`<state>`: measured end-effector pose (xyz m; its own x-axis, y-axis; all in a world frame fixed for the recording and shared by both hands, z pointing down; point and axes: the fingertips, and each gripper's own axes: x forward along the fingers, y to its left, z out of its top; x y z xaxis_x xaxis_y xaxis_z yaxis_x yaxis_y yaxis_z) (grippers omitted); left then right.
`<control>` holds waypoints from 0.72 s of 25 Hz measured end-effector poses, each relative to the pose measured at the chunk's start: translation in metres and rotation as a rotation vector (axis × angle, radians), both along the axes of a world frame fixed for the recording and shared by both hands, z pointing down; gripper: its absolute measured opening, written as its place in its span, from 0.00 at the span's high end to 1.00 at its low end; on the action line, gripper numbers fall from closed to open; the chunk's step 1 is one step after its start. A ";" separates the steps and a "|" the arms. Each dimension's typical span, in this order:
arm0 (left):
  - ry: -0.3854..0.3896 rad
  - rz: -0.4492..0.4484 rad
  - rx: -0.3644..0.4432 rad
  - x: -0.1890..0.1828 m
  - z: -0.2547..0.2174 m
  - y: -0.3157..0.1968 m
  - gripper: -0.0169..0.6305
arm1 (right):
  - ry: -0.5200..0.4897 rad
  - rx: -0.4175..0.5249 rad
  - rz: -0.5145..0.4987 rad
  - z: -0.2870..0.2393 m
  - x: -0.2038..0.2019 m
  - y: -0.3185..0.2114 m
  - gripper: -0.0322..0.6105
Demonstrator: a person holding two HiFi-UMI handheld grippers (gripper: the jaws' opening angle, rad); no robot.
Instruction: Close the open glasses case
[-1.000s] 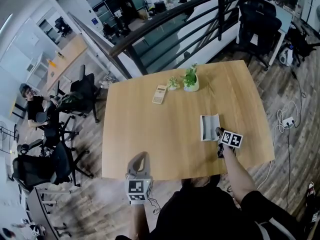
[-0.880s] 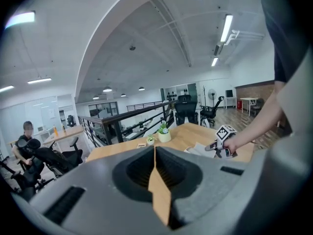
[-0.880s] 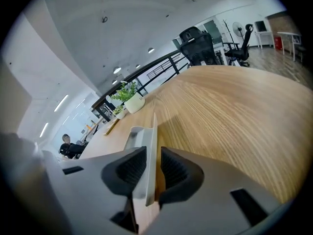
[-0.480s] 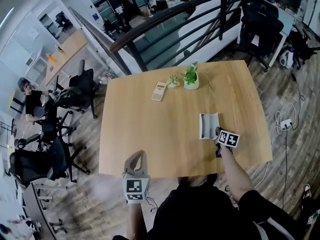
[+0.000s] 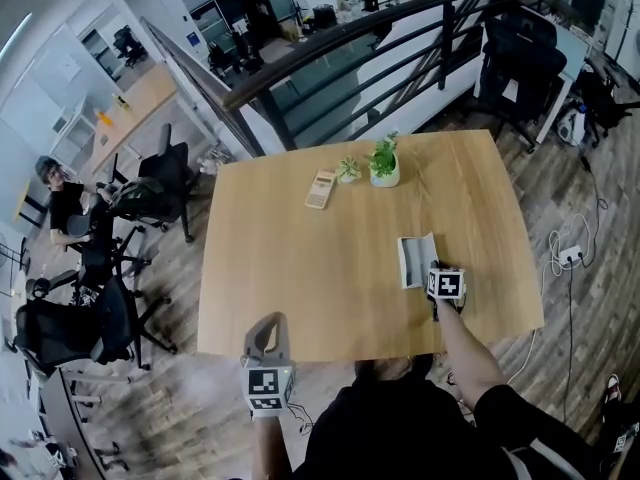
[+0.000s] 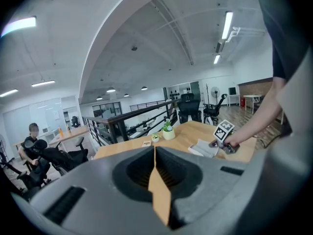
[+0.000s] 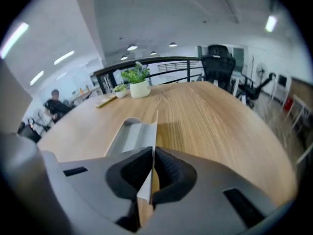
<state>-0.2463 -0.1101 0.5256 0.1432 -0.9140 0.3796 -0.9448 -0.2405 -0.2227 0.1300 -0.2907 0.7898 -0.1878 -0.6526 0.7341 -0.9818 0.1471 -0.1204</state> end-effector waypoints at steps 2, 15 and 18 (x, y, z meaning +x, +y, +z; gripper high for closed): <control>0.003 -0.001 0.003 -0.003 0.000 0.001 0.96 | 0.200 0.008 -0.114 -0.006 -0.008 -0.003 0.91; 0.070 -0.017 -0.018 -0.028 0.017 0.010 0.96 | 1.038 0.075 -0.658 -0.005 -0.061 0.019 0.83; 0.084 -0.019 -0.007 -0.036 0.019 0.008 0.96 | 1.001 0.046 -0.682 -0.002 -0.069 0.023 0.79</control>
